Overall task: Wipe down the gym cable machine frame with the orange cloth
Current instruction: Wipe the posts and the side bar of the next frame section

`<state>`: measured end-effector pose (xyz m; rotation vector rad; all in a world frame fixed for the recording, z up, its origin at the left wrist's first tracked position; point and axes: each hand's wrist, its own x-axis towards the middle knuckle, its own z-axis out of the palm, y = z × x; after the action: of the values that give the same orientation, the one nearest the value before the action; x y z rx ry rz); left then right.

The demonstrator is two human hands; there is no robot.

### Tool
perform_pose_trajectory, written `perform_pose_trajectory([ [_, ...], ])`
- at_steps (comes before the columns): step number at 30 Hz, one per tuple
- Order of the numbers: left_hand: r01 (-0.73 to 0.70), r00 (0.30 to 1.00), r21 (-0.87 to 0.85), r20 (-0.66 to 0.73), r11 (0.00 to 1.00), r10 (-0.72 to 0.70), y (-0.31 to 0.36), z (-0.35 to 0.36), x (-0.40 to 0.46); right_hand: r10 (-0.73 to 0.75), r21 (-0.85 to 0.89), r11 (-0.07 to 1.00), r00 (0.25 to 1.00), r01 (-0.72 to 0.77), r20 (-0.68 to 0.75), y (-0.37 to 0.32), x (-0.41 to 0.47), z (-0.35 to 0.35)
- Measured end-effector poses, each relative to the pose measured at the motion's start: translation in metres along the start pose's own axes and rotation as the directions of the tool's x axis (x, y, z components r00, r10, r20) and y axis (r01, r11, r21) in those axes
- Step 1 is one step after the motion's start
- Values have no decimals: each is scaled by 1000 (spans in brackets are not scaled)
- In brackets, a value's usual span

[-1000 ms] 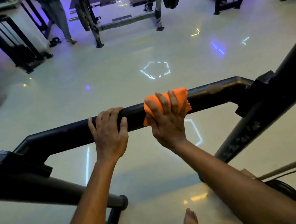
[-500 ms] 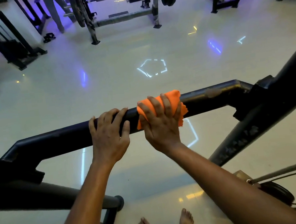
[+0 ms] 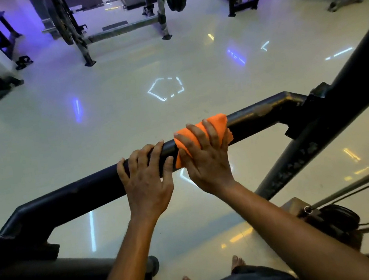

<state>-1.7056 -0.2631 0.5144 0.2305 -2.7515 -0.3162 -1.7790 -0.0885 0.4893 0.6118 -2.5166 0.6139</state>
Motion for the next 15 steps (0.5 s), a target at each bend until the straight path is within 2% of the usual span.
perform_pose_trajectory([
  [4, -40, 999, 44, 14, 998, 40, -1, 0, 0, -173, -86, 981, 985, 174, 20, 36, 0, -15],
  [5, -56, 998, 48, 25, 997, 55, -1, 0, 0, -156, -108, 982, 988, 157, 21, 47, 1, -20],
  [7, -91, 995, 19, 50, 996, 90, 0, -1, 3, -20, -102, 995, 1000, 19, -6, 60, 3, -27],
  [9, -114, 992, -21, 59, 993, 115, 2, -1, 5, 125, -58, 990, 990, -128, -61, 46, 2, -24],
  [11, -126, 990, -52, 64, 991, 129, 5, -1, 8, 172, -10, 985, 980, -173, -97, 19, 0, -13],
  [13, -118, 991, -76, 61, 990, 123, 8, -1, 9, 85, 20, 996, 993, -84, -85, 4, -5, -6],
  [15, -116, 991, -92, 55, 989, 121, 9, -2, 9, -84, -27, 996, 996, 83, -43, 21, -9, -11],
])
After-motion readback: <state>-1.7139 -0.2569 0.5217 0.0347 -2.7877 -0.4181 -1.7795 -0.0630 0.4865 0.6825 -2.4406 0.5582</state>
